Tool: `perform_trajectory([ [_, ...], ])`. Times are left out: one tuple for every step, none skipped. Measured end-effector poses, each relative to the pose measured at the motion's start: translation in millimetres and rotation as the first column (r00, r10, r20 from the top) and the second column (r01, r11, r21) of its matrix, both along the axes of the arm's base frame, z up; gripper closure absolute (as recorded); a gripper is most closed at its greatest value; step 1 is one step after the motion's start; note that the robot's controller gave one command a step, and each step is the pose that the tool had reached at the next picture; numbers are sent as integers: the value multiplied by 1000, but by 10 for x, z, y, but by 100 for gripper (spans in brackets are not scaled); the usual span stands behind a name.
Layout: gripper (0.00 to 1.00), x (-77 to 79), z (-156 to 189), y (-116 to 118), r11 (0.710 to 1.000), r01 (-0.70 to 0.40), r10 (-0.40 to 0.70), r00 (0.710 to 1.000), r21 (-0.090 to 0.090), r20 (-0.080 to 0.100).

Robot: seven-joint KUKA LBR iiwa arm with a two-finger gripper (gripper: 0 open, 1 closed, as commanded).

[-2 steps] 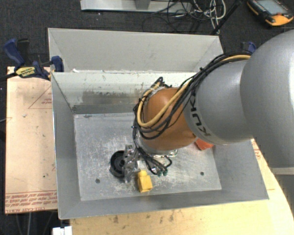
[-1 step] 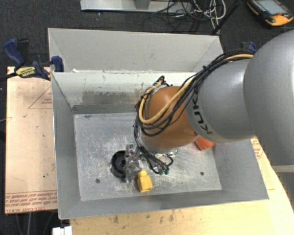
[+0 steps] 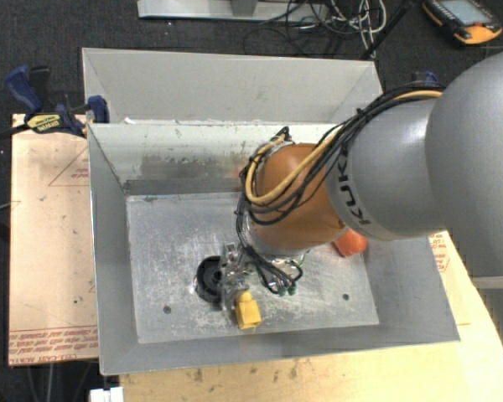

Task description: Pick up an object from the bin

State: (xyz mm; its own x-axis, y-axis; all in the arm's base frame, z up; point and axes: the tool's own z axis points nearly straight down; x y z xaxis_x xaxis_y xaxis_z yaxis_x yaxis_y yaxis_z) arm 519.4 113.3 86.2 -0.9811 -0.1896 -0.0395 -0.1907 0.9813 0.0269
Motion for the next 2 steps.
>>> perform_trajectory([
  [100,22,4,53,1000,8,-8,1000,-14,-8],
  [100,182,6,-280,999,41,-41,999,-5,-21],
])
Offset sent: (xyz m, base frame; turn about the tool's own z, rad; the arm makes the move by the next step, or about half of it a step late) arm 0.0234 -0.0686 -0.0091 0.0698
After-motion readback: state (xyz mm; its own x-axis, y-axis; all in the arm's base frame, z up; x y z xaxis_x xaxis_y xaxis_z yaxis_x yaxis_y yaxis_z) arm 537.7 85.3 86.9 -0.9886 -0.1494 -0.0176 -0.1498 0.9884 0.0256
